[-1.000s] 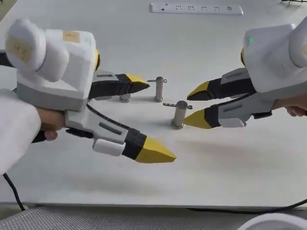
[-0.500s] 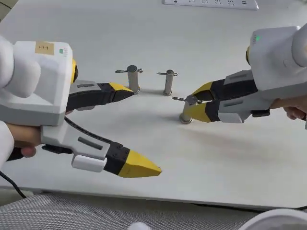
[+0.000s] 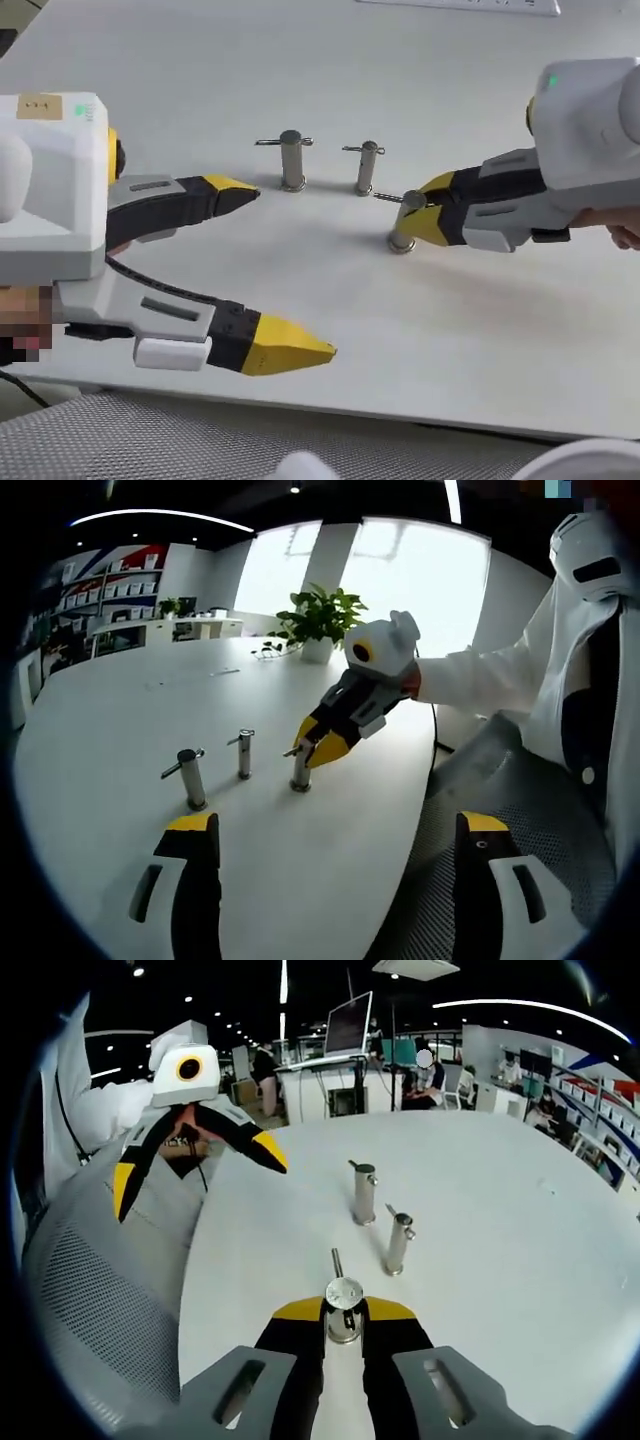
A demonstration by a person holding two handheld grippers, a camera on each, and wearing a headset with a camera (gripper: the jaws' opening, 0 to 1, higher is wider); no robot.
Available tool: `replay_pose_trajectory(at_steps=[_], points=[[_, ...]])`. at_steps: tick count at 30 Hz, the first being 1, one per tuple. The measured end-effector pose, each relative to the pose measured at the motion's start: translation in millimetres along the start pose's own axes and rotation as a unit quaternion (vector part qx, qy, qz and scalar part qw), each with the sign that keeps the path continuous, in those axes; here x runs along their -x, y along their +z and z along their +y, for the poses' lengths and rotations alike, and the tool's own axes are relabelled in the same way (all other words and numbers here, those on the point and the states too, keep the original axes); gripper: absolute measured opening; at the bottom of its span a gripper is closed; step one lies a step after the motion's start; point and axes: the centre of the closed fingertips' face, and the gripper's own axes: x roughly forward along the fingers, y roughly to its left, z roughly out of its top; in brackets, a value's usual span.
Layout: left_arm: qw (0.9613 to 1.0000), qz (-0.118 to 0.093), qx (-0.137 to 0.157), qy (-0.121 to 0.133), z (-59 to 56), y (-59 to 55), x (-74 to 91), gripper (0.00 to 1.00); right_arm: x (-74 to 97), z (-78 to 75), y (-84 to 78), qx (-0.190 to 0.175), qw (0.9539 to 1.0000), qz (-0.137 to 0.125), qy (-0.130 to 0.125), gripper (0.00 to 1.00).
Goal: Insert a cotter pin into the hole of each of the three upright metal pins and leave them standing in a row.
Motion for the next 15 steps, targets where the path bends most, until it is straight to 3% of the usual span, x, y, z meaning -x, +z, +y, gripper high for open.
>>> replay_pose_trajectory(at_steps=[2, 7, 15], points=[[0.9999, 0.003, 0.003, 0.013, 3.7, -2.7, 3.4, 0.98, 0.8, -2.3, 0.0, 0.004, 1.0000, 0.000, 0.000, 0.07], [0.9993, -0.011, 0.013, 0.032, 5.7, -1.0, 14.2, 0.98, 6.4, -14.4, 7.4, 0.030, 0.9994, -0.014, 0.006, 0.07], [0.9982, -0.013, 0.024, 0.053, 8.5, -3.5, 25.7, 0.97, 17.6, -52.5, -1.4, 0.053, 0.9985, -0.014, -0.005, 0.08]])
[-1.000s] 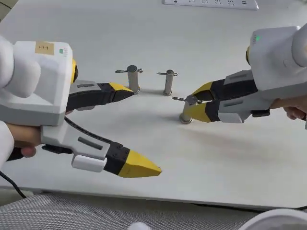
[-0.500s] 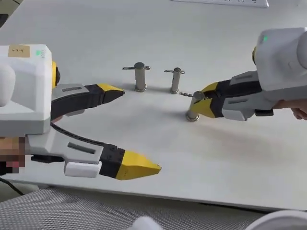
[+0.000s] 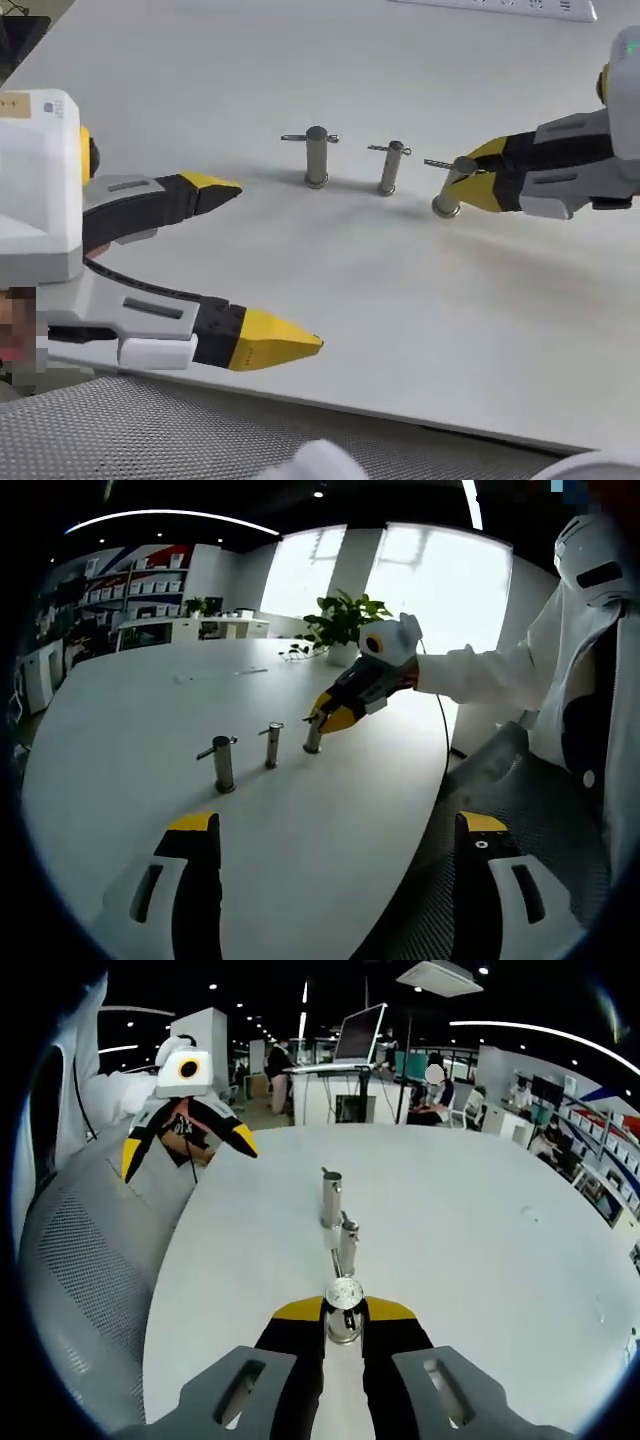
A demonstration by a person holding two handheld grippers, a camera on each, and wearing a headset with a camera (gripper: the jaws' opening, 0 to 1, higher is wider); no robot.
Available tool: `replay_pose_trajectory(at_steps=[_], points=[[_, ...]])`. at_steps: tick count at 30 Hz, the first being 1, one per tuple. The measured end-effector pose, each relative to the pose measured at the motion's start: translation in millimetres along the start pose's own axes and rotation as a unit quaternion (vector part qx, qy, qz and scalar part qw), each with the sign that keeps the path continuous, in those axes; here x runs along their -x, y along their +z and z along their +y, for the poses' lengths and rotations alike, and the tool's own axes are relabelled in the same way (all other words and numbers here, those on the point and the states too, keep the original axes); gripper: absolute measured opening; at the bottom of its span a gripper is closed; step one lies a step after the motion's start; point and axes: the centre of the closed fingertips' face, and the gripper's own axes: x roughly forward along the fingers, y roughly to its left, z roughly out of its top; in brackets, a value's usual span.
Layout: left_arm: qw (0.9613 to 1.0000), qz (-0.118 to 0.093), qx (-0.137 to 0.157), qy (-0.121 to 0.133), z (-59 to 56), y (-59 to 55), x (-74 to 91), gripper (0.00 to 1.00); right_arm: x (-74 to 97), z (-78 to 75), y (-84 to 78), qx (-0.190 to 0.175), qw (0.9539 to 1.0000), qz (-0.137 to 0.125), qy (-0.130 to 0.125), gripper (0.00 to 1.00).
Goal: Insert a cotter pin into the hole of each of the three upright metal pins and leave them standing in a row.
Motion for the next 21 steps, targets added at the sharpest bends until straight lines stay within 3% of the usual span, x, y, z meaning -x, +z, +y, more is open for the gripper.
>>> replay_pose_trajectory(at_steps=[3, 5, 8, 11, 15, 21], points=[[1.0000, -0.001, 0.005, 0.003, 0.7, -0.1, 1.2, 0.96, 2.1, -8.2, -6.7, -0.008, 1.0000, -0.004, -0.004, 0.08], [0.9998, 0.011, 0.013, 0.012, 4.8, -5.3, 1.9, 0.93, 2.7, -13.0, -10.9, -0.023, 0.9997, -0.007, -0.007, 0.08], [0.9995, 0.003, 0.023, 0.022, 9.6, -5.1, 2.7, 0.92, 4.9, -14.6, -12.7, -0.016, 0.9998, -0.008, -0.005, 0.08], [0.9993, -0.005, 0.029, 0.021, 9.5, -2.4, 3.5, 0.92, 6.3, -17.2, -16.9, -0.016, 0.9998, -0.007, -0.003, 0.08], [0.9993, -0.001, 0.030, 0.021, 13.7, -4.3, 5.9, 0.93, 6.2, -18.4, -16.9, -0.020, 0.9997, -0.015, -0.002, 0.08], [0.9994, 0.003, 0.029, 0.019, 10.8, -3.8, 3.3, 0.93, 7.6, -20.6, -17.8, -0.025, 0.9992, -0.031, 0.004, 0.08]])
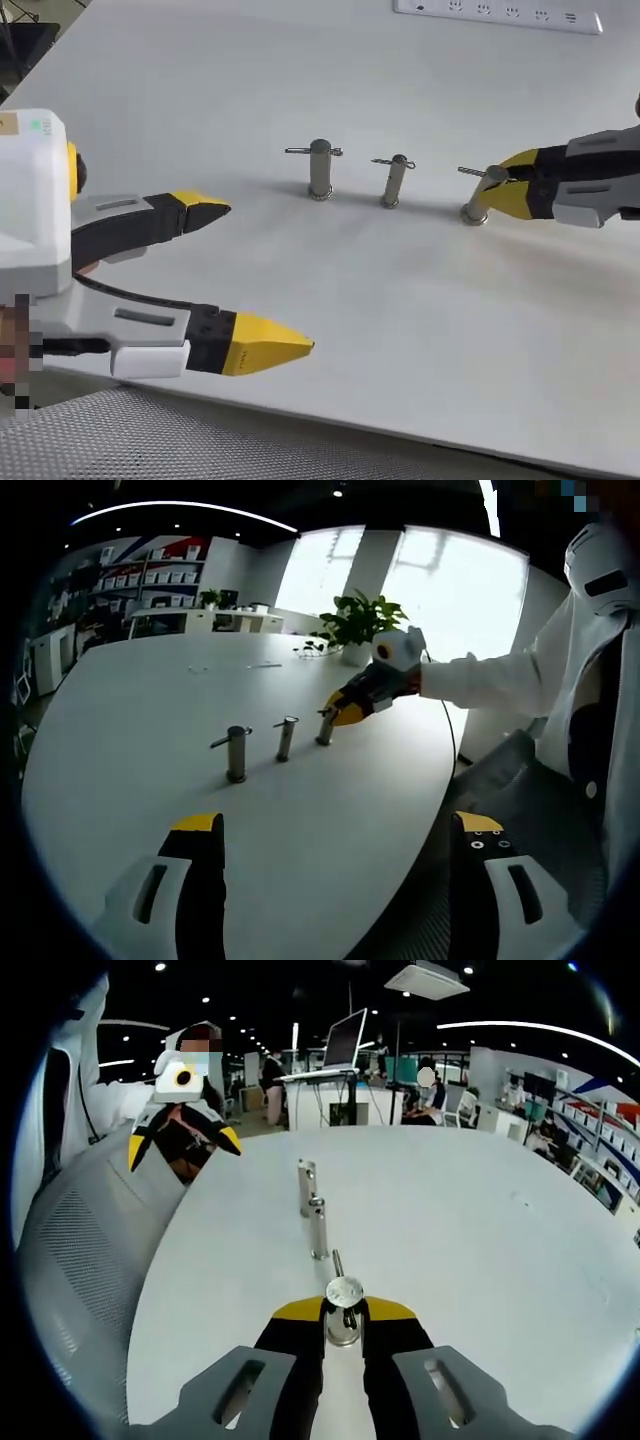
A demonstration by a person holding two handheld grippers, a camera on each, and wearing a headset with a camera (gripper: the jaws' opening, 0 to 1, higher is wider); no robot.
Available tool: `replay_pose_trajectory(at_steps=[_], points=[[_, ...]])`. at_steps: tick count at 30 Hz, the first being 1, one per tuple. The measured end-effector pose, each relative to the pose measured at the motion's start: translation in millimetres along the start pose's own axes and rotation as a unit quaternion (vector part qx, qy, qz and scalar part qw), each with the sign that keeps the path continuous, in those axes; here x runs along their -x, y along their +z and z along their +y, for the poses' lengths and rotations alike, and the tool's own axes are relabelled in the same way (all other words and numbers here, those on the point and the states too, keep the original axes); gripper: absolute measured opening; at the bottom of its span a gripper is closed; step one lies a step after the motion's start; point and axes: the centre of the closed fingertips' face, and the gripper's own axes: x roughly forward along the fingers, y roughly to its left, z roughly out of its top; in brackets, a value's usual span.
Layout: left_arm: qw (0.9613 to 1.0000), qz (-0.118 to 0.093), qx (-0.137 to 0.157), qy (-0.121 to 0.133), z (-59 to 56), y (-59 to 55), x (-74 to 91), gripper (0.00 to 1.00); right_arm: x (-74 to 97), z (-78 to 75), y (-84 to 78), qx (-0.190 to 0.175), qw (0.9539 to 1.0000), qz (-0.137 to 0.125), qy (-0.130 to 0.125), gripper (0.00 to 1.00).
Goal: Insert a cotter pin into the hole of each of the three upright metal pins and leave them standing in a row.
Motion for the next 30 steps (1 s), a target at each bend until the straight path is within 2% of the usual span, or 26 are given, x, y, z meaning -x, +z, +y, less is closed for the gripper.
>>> replay_pose_trajectory(at_steps=[5, 8, 9, 10, 12, 14, 15, 17, 19, 21, 23, 25, 28, 30], points=[[1.0000, -0.002, 0.002, -0.001, -1.3, 2.6, -1.0, 0.94, -0.2, 1.6, 2.7, -0.006, 1.0000, -0.002, -0.006, 0.10], [1.0000, -0.002, 0.002, 0.003, -1.2, 4.1, -2.1, 0.95, 4.1, -3.3, 25.8, -0.045, 0.9972, -0.051, -0.031, 0.27], [1.0000, -0.003, 0.001, 0.004, -0.7, 4.7, -2.2, 0.96, 6.7, -3.5, 31.3, -0.050, 0.9963, -0.060, -0.035, 0.30], [0.9999, -0.006, 0.002, 0.009, 0.6, 6.2, -2.6, 0.98, 10.8, -0.3, 41.2, -0.050, 0.9956, -0.069, -0.037, 0.32], [0.9999, -0.011, 0.004, 0.011, 1.3, 8.2, -3.0, 0.99, 17.0, 2.8, 50.8, -0.066, 0.9937, -0.079, -0.046, 0.38], [0.9997, -0.020, 0.008, 0.011, 1.1, 11.7, -4.1, 0.99, 24.0, 6.7, 59.9, -0.079, 0.9904, -0.104, -0.047, 0.50], [0.9996, -0.025, 0.010, 0.010, 0.5, 13.6, -4.9, 0.99, 29.9, 12.8, 66.4, -0.096, 0.9871, -0.120, -0.043, 0.52], [0.9994, -0.032, 0.014, 0.008, -0.8, 16.3, -6.2, 0.99, 38.4, 20.3, 71.6, -0.104, 0.9849, -0.132, -0.043, 0.55], [0.9990, -0.040, 0.017, 0.007, -3.8, 20.2, -9.1, 0.99, 47.3, 28.6, 73.4, -0.106, 0.9849, -0.129, -0.047, 0.59], [0.9987, -0.046, 0.023, 0.004, -7.3, 22.8, -12.5, 0.99, 53.6, 35.7, 74.2, -0.129, 0.9818, -0.129, -0.051, 0.68], [0.9985, -0.048, 0.025, 0.002, -8.5, 23.6, -14.6, 0.99, 58.8, 41.9, 72.6, -0.135, 0.9811, -0.127, -0.053, 0.78], [0.9984, -0.048, 0.028, 0.001, -8.7, 23.6, -16.8, 0.99, 64.2, 48.3, 70.1, -0.139, 0.9805, -0.125, -0.060, 0.81], [0.9983, -0.044, 0.038, 0.004, -6.4, 21.0, -20.6, 0.99, 70.6, 52.0, 56.6, -0.159, 0.9787, -0.108, -0.072, 0.84], [0.9979, -0.037, 0.052, 0.011, -2.2, 17.0, -22.5, 0.99, 72.4, 59.6, 46.4, -0.173, 0.9780, -0.094, -0.067, 0.86]])
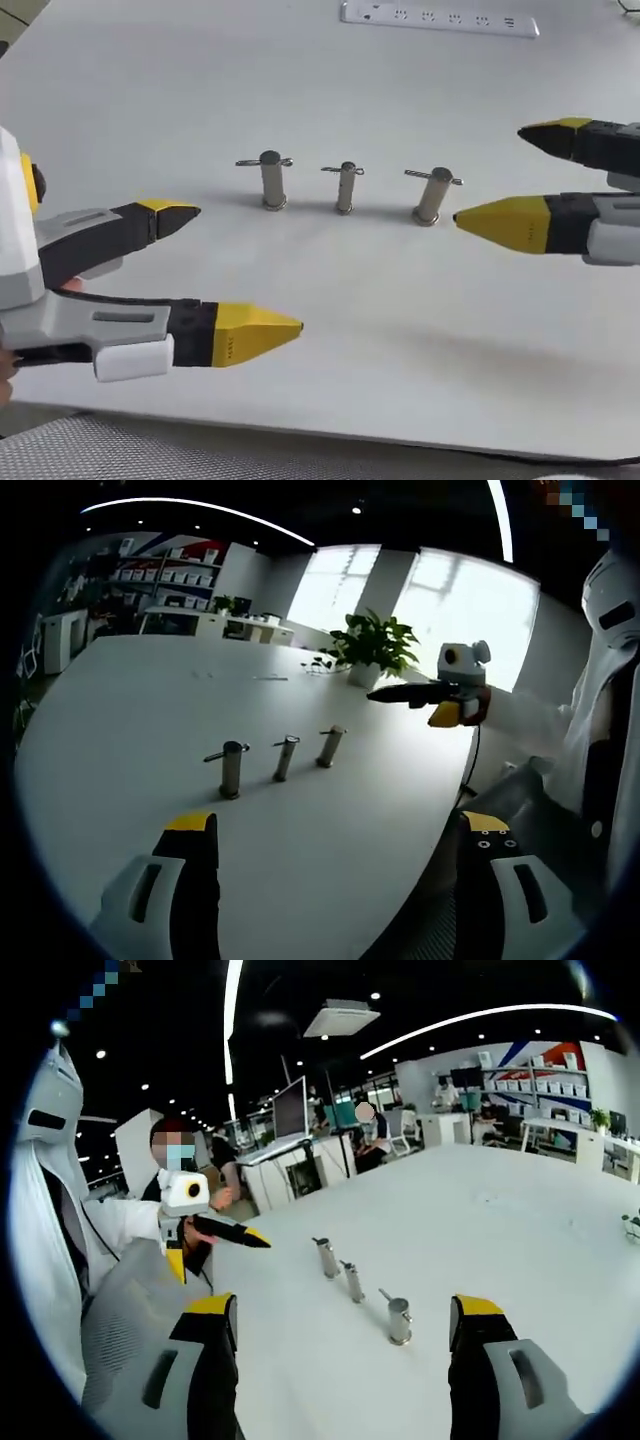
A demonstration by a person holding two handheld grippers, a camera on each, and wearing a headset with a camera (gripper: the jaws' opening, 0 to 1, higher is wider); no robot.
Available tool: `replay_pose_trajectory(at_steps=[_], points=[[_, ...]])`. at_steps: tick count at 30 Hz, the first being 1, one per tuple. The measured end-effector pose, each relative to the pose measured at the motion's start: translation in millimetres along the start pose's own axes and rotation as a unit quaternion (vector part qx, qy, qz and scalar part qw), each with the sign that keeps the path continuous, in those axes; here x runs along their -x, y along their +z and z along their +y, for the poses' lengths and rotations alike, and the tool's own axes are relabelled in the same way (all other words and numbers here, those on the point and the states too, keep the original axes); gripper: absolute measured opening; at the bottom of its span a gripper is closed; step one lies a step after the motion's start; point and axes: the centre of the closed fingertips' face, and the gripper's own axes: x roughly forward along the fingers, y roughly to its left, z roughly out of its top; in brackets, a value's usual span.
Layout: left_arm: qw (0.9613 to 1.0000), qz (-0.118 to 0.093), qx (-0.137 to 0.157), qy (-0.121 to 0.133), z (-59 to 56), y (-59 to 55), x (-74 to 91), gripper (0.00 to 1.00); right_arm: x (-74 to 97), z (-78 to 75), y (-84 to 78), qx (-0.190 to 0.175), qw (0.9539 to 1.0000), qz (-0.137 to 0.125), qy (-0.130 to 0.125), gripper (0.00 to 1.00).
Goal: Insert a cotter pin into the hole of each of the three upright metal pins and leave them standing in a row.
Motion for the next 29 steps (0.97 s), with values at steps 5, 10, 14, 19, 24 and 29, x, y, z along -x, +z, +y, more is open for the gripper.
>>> replay_pose_trajectory(at_steps=[5, 10, 14, 19, 24, 29], points=[[0.9997, -0.012, 0.017, 0.011, 5.2, 1.3, -2.7, 0.99, 4.6, 4.3, -17.8, -0.056, 0.9984, -0.003, -0.004, 0.91], [0.9997, -0.013, 0.019, 0.008, 3.1, 2.3, -2.6, 0.99, 8.8, -3.5, -37.3, -0.069, 0.9962, 0.023, -0.048, 0.95], [0.9997, -0.005, 0.022, 0.012, 3.8, -1.6, -1.4, 0.99, 12.1, -2.3, -44.7, -0.090, 0.9940, 0.027, -0.055, 0.98], [0.9995, -0.006, 0.028, 0.013, 2.9, -2.9, 0.0, 0.99, 13.8, 0.1, -49.2, -0.090, 0.9935, 0.036, -0.061, 0.98], [0.9991, -0.006, 0.039, 0.017, 5.2, -4.5, 0.2, 0.99, 15.6, -5.6, -64.3, -0.057, 0.9912, 0.082, -0.086, 0.97], [0.9988, 0.007, 0.045, 0.017, 3.3, -10.5, -1.9, 0.99, 17.2, -4.8, -70.9, -0.051, 0.9894, 0.101, -0.091, 0.96]])
